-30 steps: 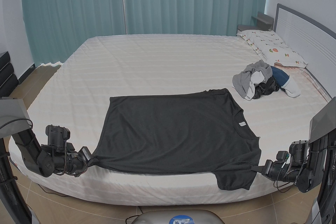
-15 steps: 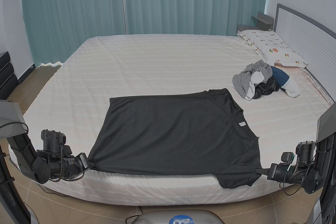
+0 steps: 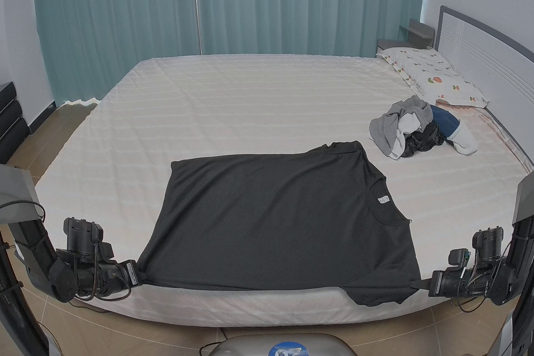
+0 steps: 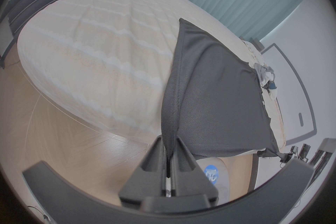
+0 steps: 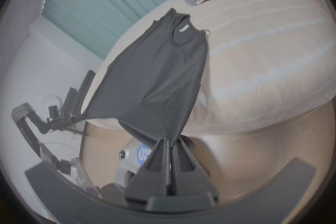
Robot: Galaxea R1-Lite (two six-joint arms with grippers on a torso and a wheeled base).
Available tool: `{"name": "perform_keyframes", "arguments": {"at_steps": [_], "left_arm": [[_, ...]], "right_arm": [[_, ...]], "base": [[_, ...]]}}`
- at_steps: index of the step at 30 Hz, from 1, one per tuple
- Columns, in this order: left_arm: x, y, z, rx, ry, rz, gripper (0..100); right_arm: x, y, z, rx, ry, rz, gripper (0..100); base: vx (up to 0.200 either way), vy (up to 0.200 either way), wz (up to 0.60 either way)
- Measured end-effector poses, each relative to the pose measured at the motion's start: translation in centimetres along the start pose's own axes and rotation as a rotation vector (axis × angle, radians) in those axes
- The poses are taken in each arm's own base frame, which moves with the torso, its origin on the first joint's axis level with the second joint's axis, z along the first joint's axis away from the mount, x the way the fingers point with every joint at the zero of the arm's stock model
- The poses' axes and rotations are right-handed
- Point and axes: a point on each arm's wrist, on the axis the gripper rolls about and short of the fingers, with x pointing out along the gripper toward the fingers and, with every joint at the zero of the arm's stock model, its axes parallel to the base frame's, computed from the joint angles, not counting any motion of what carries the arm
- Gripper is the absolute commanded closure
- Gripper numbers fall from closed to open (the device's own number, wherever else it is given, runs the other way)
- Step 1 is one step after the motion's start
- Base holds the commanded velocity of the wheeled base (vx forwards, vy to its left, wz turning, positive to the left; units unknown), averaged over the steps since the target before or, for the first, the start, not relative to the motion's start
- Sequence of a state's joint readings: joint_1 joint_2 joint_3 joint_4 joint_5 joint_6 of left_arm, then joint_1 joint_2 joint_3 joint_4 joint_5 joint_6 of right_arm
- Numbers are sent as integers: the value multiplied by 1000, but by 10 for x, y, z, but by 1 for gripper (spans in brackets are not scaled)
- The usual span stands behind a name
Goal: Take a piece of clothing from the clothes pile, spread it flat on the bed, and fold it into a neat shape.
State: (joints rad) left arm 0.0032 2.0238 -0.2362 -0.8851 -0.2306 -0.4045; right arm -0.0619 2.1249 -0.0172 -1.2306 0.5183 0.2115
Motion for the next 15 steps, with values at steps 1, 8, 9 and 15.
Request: {"name": "perform_keyframes", "arguments": {"at_steps": [1,8,9,15], "left_arm": [[0,1,-1,5,-2,0,100],[-5,4,-10,80,-10,-3,100],[-7,5,-13,109,-1,0,100],[-11,12,-25,206,41,20,100]], "right_arm": [[-1,0,-2,-14,16,-4,100],[-9,4,-5,-62,50,-9,100],[-10,4,-5,-71,53,-10,100],[-14,5,-7,-96,75,-15,100]], "base": [[0,0,0],[0,0,0],[0,0,0],[0,0,0]]}}
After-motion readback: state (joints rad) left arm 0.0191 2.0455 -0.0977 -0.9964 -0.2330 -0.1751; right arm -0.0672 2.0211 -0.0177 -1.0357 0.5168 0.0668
